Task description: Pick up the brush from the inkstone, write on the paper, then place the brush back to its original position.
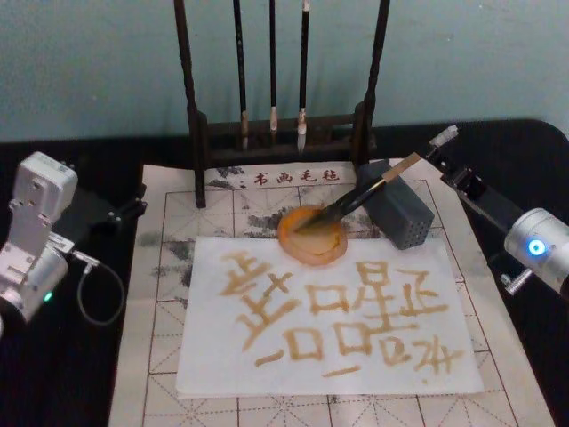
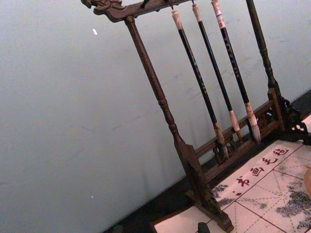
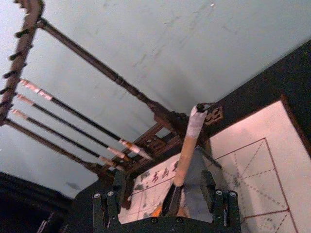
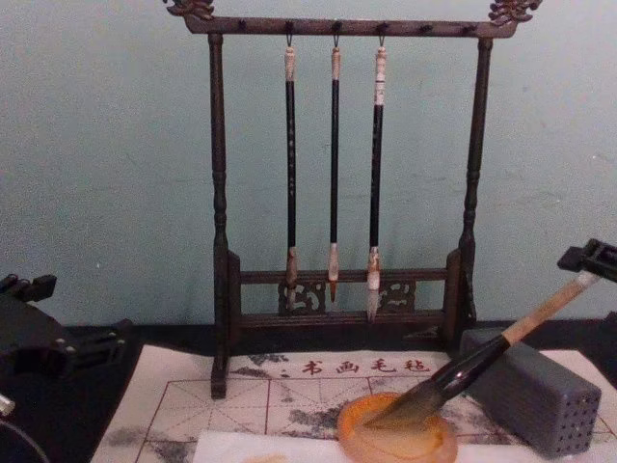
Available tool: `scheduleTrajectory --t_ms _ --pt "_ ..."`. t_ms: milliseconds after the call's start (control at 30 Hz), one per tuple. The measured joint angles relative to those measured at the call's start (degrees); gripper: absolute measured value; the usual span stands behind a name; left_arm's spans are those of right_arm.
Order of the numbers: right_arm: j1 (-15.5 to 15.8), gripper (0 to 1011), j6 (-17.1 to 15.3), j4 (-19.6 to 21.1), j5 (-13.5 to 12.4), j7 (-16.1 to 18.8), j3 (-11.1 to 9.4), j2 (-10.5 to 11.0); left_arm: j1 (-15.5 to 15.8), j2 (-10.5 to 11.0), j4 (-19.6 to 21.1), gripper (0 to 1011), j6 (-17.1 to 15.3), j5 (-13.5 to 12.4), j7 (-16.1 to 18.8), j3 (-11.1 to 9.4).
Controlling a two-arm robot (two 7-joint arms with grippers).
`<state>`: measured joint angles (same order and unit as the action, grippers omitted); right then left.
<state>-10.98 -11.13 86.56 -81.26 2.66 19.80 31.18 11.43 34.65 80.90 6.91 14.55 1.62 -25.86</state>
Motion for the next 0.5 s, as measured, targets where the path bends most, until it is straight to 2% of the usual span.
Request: scheduleTrajectory --t_ms 100,267,333,500 --pt "1.0 1000 0.2 1.4 -0.5 0.5 0.0 1.0 0.0 0.0 0.0 1001 0.0 0.0 0.0 0.0" --pt "1.7 1000 2.0 2.8 0.7 1.6 0.9 2.1 0.0 0.0 0.0 1001 0.0 0.0 0.0 0.0" --pt "1.9 1000 3.3 3.2 2.1 2.3 1.6 2.6 0.0 0.0 0.0 1001 0.0 0.0 0.0 0.0" --pt "2.6 1000 6.7 3.9 8.1 5.0 3.4 3.8 0.0 0.0 0.0 1001 0.0 0.0 0.0 0.0"
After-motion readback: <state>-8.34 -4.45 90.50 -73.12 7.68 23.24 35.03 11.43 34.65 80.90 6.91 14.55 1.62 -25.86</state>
